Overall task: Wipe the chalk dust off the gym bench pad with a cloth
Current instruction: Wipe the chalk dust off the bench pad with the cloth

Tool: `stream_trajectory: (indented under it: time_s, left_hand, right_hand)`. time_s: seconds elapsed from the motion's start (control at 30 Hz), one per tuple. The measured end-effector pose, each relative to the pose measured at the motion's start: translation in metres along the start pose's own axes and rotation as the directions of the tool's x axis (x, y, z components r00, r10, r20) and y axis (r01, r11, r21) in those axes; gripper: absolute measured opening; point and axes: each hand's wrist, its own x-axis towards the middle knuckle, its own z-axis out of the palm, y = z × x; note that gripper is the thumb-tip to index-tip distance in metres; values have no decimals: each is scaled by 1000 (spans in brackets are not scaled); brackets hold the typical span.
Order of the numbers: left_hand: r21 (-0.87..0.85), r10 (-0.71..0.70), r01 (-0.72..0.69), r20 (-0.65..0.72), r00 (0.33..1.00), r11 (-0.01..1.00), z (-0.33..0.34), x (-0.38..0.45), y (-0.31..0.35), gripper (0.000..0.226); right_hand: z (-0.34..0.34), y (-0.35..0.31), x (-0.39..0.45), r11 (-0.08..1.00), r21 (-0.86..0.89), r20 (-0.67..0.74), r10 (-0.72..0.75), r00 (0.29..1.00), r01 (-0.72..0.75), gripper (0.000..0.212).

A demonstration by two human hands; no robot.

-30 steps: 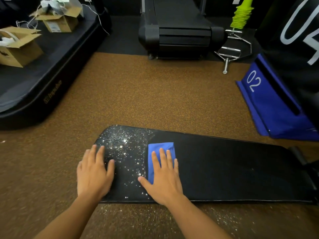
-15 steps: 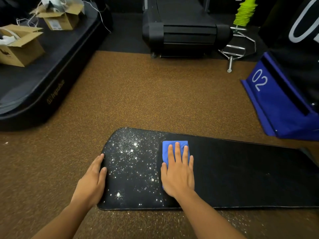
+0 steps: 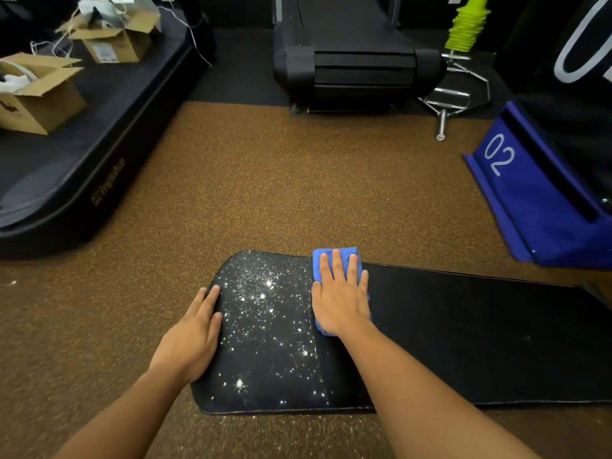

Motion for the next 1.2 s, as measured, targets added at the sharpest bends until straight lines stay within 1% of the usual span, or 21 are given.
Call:
stream_trajectory:
  time_s: [0.13, 0.17, 0.23, 0.3, 0.37, 0.43, 0.47, 0.57, 0.67, 0.87, 1.03, 1.1, 1.2]
  left_hand:
    - [47, -1, 2, -23, 1000, 999, 2, 9, 10, 55]
    - [56, 11, -9, -31, 999, 998, 3, 10, 11, 55]
    - [81, 46, -43, -33, 998, 996, 4, 13, 11, 56]
    - [140, 99, -95, -22, 995, 986, 4, 17, 12, 56]
    - [206, 161, -153, -22, 987, 967, 3, 20, 17, 57]
    - [238, 192, -182, -19, 981, 954, 2, 23, 22, 57]
    - [243, 198, -190, -12, 980, 951, 2, 24, 23, 57]
    - [238, 201, -195, -1, 980, 951, 4, 25, 24, 57]
    - [216, 195, -188, -11, 981, 958, 6, 24, 19, 59]
    - [194, 215, -208, -13, 977, 959, 9, 27, 17, 63]
    - [210, 223, -221, 14, 975, 952, 10, 30, 13, 68]
    - [202, 238, -237, 17, 971, 950, 11, 30, 11, 73]
    - [167, 250, -247, 1, 968, 955, 8, 29, 7, 73]
  right_hand:
    - [7, -5, -11, 993, -28, -24, -117, 993, 116, 57]
    - [10, -6, -16, 988, -45, -35, -151, 988, 149, 59]
    - [15, -4, -27, 978, -61, -52, -200, 978, 197, 70]
    - [18, 0, -35, 975, -56, -55, -220, 974, 217, 74]
    - [18, 4, -39, 980, -40, -65, -199, 978, 197, 74]
    - [15, 3, -36, 989, -27, -84, -144, 986, 143, 75]
    - [13, 2, -32, 994, -20, -95, -109, 990, 107, 73]
    - [10, -6, -15, 1000, -21, -80, -10, 997, 8, 58]
    - [12, -22, -2, 999, 12, -66, 43, 997, -43, 58]
    - [17, -36, -4, 1000, 0, -74, -9, 997, 9, 58]
    - [26, -37, -50, 989, -35, -78, -146, 986, 143, 58]
    - [31, -26, -65, 989, -35, -90, -149, 985, 147, 59]
    - [29, -13, -69, 994, -38, -85, -110, 990, 107, 60]
